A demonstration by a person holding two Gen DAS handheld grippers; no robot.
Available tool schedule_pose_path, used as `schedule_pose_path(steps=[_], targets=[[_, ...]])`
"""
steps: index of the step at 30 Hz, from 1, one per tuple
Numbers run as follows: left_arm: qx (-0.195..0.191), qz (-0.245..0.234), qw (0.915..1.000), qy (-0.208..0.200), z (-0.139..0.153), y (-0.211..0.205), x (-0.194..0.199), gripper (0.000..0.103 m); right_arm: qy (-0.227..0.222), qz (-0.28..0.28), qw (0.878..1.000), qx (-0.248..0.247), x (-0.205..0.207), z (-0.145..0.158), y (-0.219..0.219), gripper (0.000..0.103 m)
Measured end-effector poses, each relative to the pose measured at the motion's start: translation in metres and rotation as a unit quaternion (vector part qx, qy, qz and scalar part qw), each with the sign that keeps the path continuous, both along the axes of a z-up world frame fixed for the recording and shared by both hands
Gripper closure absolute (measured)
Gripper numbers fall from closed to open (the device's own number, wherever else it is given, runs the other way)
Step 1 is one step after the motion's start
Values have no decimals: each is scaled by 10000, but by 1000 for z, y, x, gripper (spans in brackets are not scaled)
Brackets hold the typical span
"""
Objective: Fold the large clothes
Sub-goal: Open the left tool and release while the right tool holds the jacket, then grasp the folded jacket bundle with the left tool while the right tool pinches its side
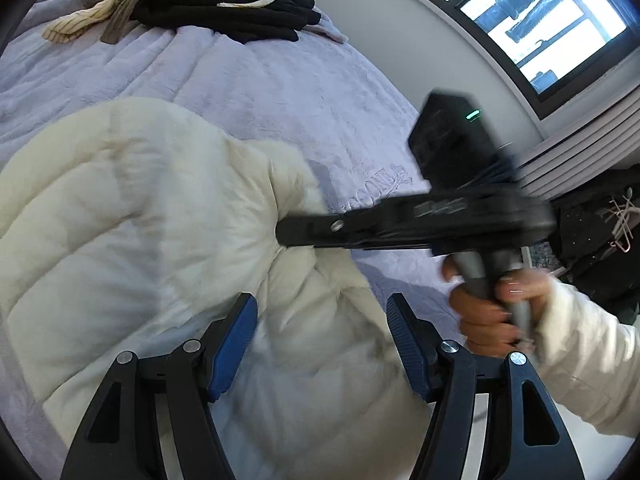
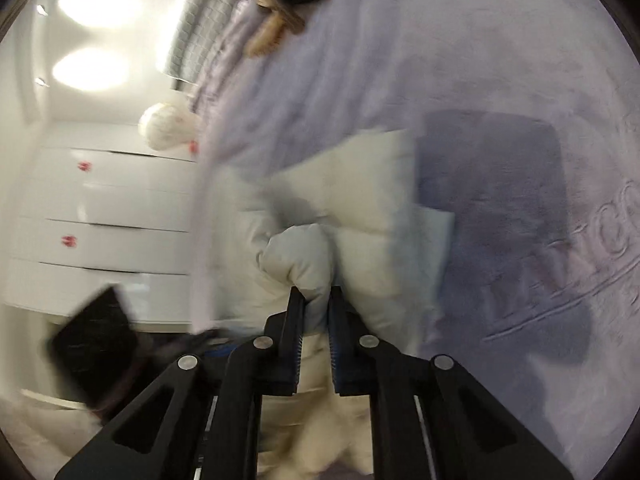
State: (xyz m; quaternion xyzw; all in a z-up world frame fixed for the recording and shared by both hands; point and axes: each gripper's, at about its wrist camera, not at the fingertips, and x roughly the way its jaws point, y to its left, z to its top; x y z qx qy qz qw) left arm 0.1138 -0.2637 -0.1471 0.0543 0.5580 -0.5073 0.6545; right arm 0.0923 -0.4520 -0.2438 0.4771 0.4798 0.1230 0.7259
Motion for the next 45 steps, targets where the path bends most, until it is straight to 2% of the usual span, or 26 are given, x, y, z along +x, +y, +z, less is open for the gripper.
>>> schedule_pose_path(steps=[1,2,5,7,9,10,12,14,16,19,23,24,25,29,31,33,35,36,39,45], targets=[[-27,59,10000,24,4,6,2,26,69,-7,10000,-35,4,-7,-2,92],[-115,208,9997,74,11,18,7,22,155,-35,9999,-38,5,-16,-2,92],[-332,783,9962,207,24,57,28,21,265,-115,9996,35,-5,-39,-8,92],[-362,1273,9905,362,24,85,46,21,250,-143,9996,73,-12,-47,-5,92],[-259,1814,9815,557,14,114,67,21,264,-193,9994,146,-12,-55,-2,92],[-258,2148,9728,825,3,135,78,21,265,-215,9993,162,-7,-55,2,92],[-470,2396,9588,1452,-20,157,92,21,267,-235,9992,167,-6,-58,4,92],[-633,2436,9495,1874,-42,170,97,21,259,-217,9993,150,-4,-59,5,93],[-672,2362,9476,2045,-59,171,100,21,260,-221,9993,173,-9,-61,3,93],[-837,2260,9397,2427,-83,164,102,21,280,-230,9992,193,-2,-61,6,93],[-821,2141,9455,2311,-87,148,98,16,315,-220,9991,182,-3,-64,7,94],[-731,2094,9492,2231,-88,141,96,16,321,-221,9991,186,-3,-64,7,94],[-607,2044,9536,2124,-88,133,95,12,328,-225,9990,189,-2,-63,7,94],[-162,1872,9668,1733,-86,109,89,11,341,-310,9988,174,-2,-57,8,92],[-101,1882,9683,1636,-86,105,88,11,293,-337,9990,-80,-5,-44,7,89],[-88,1903,9687,1592,-88,105,87,11,243,-403,9987,-204,-14,-32,2,70],[-78,1937,9684,1568,-89,105,87,11,117,-522,9985,-98,-26,-23,-7,8],[-79,1946,9682,1571,-90,105,87,11,124,-578,9981,-156,-30,-20,-12,1],[-70,1955,9682,1562,-92,103,88,11,155,-479,9986,-147,-36,-18,-19,0],[-69,1940,9687,1547,-95,100,89,11,238,115,9987,445,-6,-43,-5,0]])
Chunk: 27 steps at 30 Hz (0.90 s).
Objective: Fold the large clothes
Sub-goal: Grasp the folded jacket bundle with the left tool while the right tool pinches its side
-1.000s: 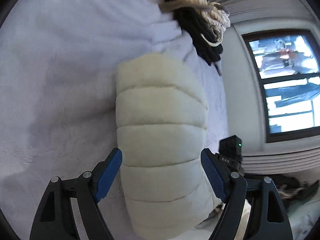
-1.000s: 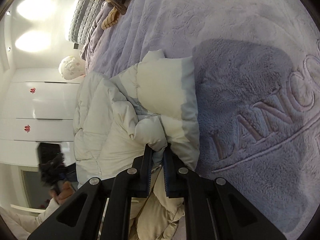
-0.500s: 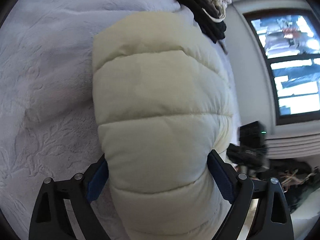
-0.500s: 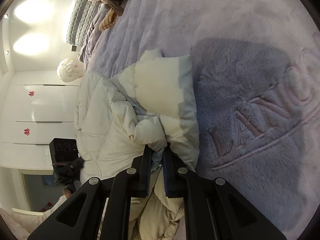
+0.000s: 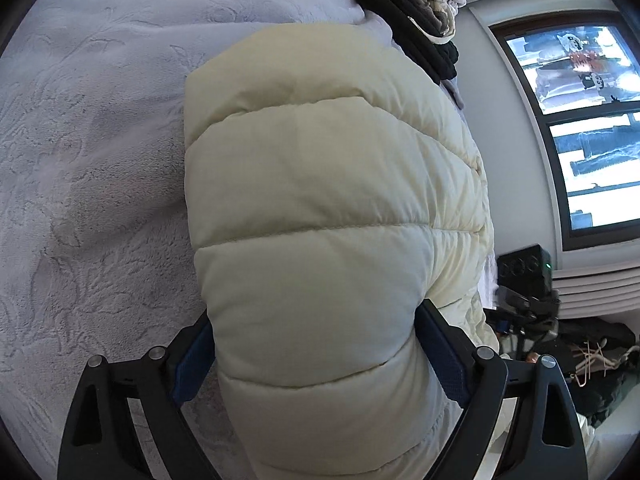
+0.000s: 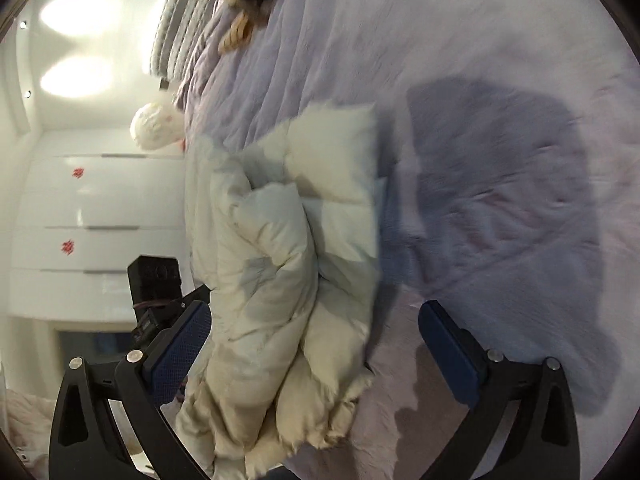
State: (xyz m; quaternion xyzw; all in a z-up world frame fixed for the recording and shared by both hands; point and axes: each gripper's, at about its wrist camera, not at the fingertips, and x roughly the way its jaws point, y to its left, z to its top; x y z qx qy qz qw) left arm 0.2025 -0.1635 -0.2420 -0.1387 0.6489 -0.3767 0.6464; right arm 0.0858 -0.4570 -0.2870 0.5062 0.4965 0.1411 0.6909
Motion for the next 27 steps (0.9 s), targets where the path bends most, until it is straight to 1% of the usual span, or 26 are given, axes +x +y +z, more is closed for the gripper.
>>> schedule_pose_path(steps=[3,4,7,11,13,15,17,18,19,20,22,24,27], targets=[[-13,-1,10000,6,-1,-6,1,11,-4,187,9998,72,20,-11,8,0],[5,9,10000,-2,-1,-8,1,8,-28,203,9997,102,24,-12,9,0],[11,5,10000,-32,-2,-11,1,8,-72,205,9995,207,37,-15,16,0],[114,-18,9999,-122,-2,-17,1,8,-2,298,9994,187,45,-16,29,0],[160,-33,9997,-156,-1,-18,2,8,55,262,9995,164,44,-16,32,2],[214,-38,9996,-172,0,-21,2,8,130,103,9996,239,40,-17,31,10],[285,-75,9993,-211,0,-22,2,8,238,-38,9990,377,35,-21,29,30],[315,-100,9992,-239,1,-23,1,10,282,-89,9984,472,33,-23,30,35],[331,-133,9990,-280,3,-24,1,14,311,-133,9981,515,30,-24,32,43],[335,-168,9987,-339,5,-25,0,17,314,-169,9982,489,28,-22,34,48],[310,-227,9983,-447,12,-24,-2,24,316,-236,9982,457,26,-16,36,53],[294,-270,9979,-506,18,-19,-3,26,333,-298,9980,452,24,-12,39,55],[299,-322,9973,-594,28,-12,-6,27,358,-372,9978,412,22,0,47,55]])
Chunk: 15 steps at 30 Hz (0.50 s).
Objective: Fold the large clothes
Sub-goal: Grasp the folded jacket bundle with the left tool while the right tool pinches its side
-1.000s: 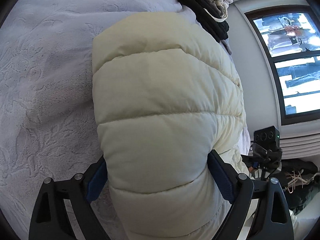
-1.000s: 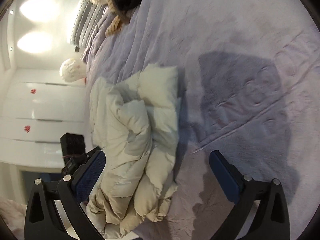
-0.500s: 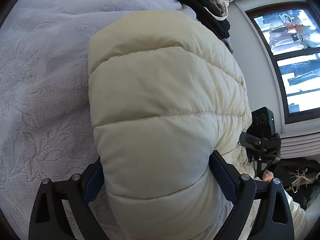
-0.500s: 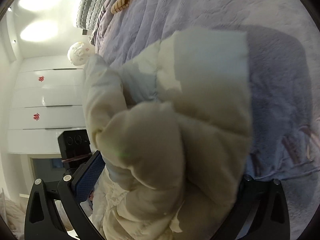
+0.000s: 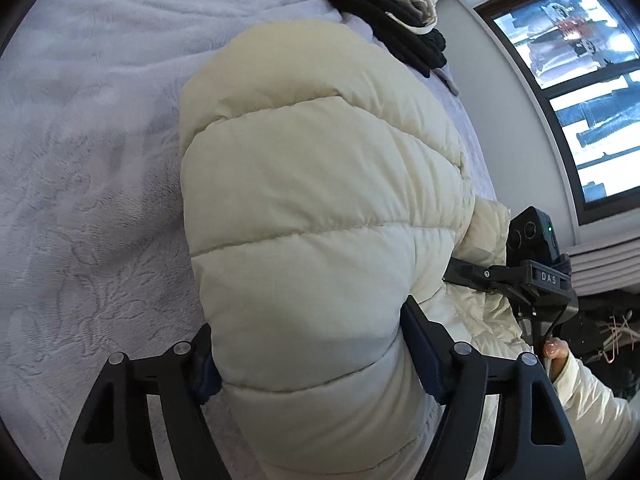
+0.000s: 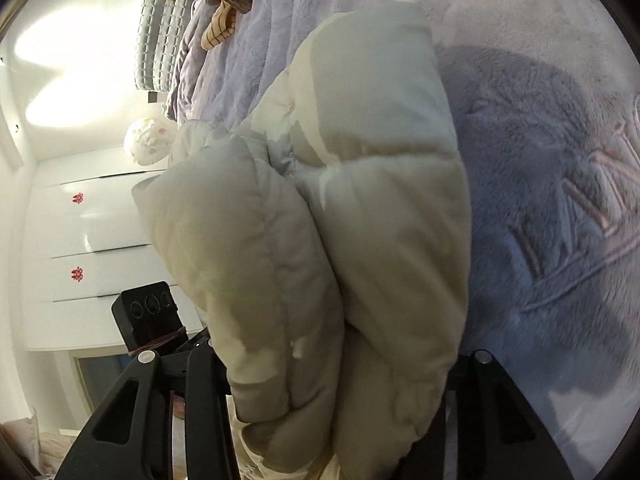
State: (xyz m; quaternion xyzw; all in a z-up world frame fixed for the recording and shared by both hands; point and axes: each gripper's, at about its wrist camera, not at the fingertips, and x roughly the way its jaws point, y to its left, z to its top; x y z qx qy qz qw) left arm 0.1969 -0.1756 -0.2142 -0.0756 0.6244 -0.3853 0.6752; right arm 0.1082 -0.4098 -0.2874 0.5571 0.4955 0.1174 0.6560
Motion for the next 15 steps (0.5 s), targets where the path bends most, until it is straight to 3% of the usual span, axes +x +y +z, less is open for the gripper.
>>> schedule_pose_path(steps=[7,15], targets=[[-30,11,9999,-119,23,36,7,27,58,-34,10000,-50,6,23,29,55],[-42,235,9992,-312,43,111,34,27,-71,145,9998,-140,42,48,86,55]])
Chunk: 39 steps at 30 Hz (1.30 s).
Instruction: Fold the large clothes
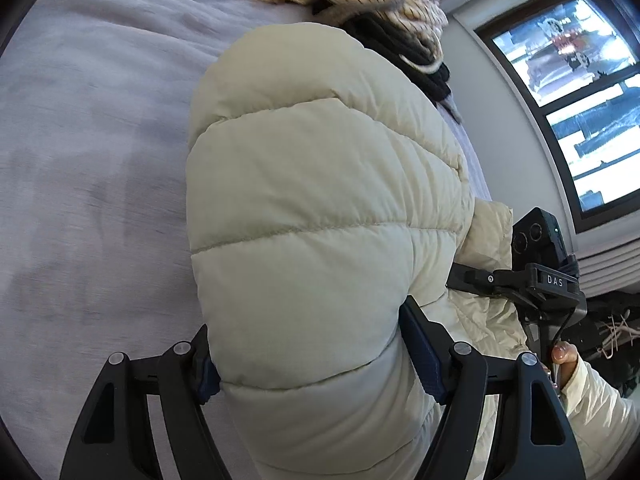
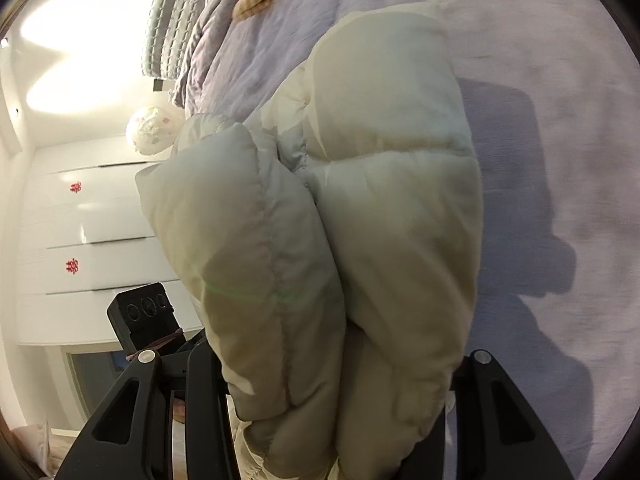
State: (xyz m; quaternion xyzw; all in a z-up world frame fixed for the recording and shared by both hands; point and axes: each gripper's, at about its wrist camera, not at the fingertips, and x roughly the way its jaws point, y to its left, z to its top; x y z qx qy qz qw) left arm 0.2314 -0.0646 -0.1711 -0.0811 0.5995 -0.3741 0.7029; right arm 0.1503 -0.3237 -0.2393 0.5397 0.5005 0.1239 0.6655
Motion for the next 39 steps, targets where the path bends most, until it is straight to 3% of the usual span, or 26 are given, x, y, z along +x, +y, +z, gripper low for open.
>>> schedule_pose_path(steps=[11,16,21,25,29,39], targets=[[87,714,9970,-276,13,82,65,27,-336,628,9974,-131,86,14,58,55],[277,1018,9936,-406,13,96,100,26,-425,895,9949,-178,130,13,64,55],[605,1227,9892,-528,-5,101,122,26,-430,1078,9926,-346,158,5,69,55],[897,1378,9857,-376,-32,99,128,24,-262,1152,9913,-575,167,-13,69,53],[882,1451,9847,-393,-37,97,132,23,-129,1059,9923,-625,161,-20,61,48],[970,1472,9835,-403,-29,63,132,23,-224,930,9861,-1355,123,36,42,47]])
